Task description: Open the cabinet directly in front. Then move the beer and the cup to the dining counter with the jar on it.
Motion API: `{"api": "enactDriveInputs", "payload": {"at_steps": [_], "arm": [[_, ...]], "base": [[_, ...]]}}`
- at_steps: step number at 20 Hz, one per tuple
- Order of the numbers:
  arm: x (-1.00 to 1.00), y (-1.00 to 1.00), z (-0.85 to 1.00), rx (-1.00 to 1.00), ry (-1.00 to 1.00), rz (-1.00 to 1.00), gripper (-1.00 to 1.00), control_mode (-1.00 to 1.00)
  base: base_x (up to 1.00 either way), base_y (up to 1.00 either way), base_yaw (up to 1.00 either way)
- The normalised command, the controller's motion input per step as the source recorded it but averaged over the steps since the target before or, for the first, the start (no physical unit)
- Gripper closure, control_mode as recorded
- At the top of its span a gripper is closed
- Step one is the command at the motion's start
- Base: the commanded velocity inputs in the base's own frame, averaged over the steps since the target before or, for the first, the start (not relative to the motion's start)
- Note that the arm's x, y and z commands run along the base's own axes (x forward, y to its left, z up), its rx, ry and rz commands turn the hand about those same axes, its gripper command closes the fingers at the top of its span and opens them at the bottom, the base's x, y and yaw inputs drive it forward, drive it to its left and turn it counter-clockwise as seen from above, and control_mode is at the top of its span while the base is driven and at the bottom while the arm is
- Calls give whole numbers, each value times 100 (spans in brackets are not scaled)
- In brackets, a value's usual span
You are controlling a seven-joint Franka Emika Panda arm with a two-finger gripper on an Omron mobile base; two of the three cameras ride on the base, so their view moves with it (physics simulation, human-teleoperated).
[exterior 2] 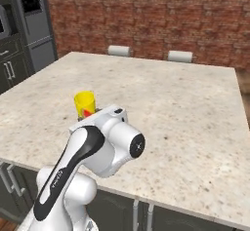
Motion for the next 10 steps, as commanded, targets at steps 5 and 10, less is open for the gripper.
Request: {"api": "enactDriveInputs", "payload": {"at_steps": [5, 10], "arm": [[100, -25, -28, 0, 17, 0, 100, -100], [100, -10, -39, 0, 17, 2, 100, -100]], "base": [[0, 0, 0], [0, 0, 0]]}}
